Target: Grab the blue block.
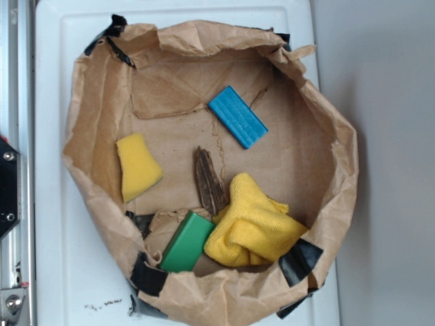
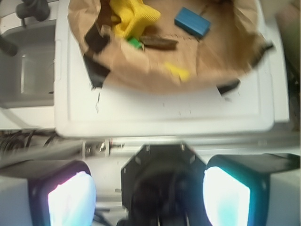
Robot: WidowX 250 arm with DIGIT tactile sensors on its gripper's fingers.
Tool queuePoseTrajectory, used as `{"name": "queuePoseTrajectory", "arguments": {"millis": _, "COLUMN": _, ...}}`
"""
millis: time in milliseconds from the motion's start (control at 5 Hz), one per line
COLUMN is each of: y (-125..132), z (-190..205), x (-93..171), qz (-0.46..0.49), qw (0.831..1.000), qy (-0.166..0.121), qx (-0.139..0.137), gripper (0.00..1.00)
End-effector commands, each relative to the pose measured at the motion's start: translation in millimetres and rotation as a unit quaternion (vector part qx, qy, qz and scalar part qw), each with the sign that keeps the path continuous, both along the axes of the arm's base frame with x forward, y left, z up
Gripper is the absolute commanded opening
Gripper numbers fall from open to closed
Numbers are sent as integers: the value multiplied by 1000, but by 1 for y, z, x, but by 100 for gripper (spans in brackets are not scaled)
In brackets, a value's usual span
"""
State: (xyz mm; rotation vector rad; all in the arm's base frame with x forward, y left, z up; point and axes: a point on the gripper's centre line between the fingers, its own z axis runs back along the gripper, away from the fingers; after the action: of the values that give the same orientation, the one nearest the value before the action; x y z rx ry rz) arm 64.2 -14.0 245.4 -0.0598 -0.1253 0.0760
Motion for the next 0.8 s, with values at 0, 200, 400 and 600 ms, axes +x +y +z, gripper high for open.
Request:
{"name": "queuePoseTrajectory", "arguments": {"millis": 0, "y": -2, "z": 2, "x": 3, "qz": -14, "qw": 1000, "qy": 2, "qx": 0, "gripper": 100}}
{"name": "queuePoseTrajectory", "arguments": {"millis": 200, "y": -2, "z": 2, "x": 3, "qz": -14, "qw": 1000, "qy": 2, "qx": 0, "gripper": 100}}
{"name": "queuePoseTrajectory", "arguments": {"millis": 400, "y": -2, "z": 2, "x": 3, "qz": -14, "qw": 1000, "qy": 2, "qx": 0, "gripper": 100}}
{"name": "queuePoseTrajectory", "arguments": {"millis": 600, "y": 10, "z": -3, "x": 43, "qz": 3, "qw": 998, "qy": -32, "qx": -57, "gripper": 100}}
